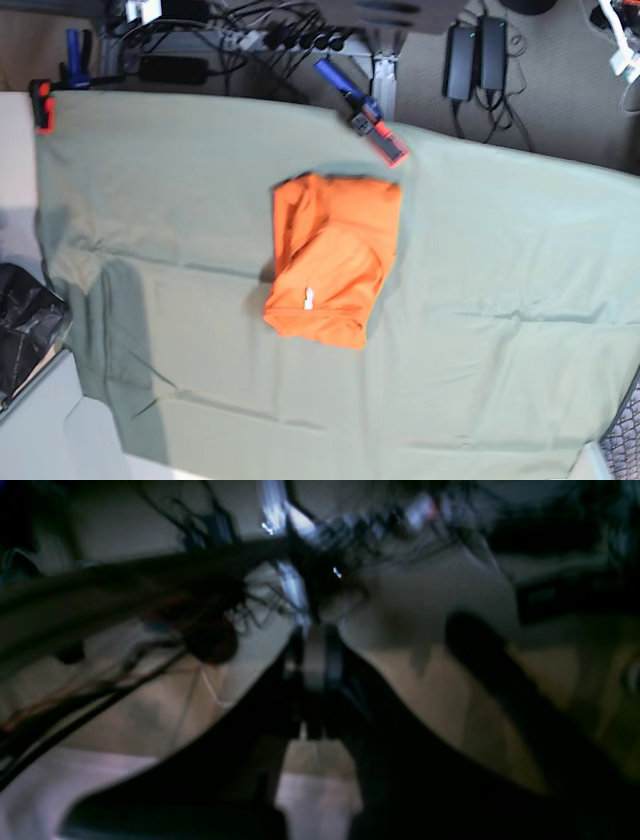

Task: Fold the T-shirt properly

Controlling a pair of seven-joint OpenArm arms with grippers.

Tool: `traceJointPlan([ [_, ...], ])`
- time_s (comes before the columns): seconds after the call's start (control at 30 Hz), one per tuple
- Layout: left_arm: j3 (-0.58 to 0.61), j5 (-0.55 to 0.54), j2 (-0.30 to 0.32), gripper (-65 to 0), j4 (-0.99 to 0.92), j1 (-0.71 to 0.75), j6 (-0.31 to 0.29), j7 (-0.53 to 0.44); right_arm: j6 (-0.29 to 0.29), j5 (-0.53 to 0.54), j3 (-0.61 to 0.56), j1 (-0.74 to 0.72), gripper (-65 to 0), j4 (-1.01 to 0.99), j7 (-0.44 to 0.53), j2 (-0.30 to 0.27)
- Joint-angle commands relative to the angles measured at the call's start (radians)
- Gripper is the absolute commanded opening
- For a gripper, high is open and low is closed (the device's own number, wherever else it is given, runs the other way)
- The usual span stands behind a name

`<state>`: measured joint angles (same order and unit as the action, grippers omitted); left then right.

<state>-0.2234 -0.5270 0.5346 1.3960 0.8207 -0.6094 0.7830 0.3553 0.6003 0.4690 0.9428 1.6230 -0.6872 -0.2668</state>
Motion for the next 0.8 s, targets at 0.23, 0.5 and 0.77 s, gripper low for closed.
traceJointPlan([
  [0.23,0.39,0.295,-0.028,-65.0,-0.553,-0.382,0.244,-0.147,0.037,-0.174,-0.15,-0.239,-65.0,-0.502,-0.003,-0.053],
  [0.5,0.573,0.316,-0.207,-65.0,-1.014,-0.753,0.269,-0.19,-0.008,-0.262,-0.219,-0.503,-65.0,-0.901,-0.016,-0.043],
  [0.77,0.635,0.246,-0.249,-65.0,-0.993,-0.798,0.267,-0.243,-0.008,-0.251,-0.218,-0.524,-65.0,-0.901,0.109,0.007],
])
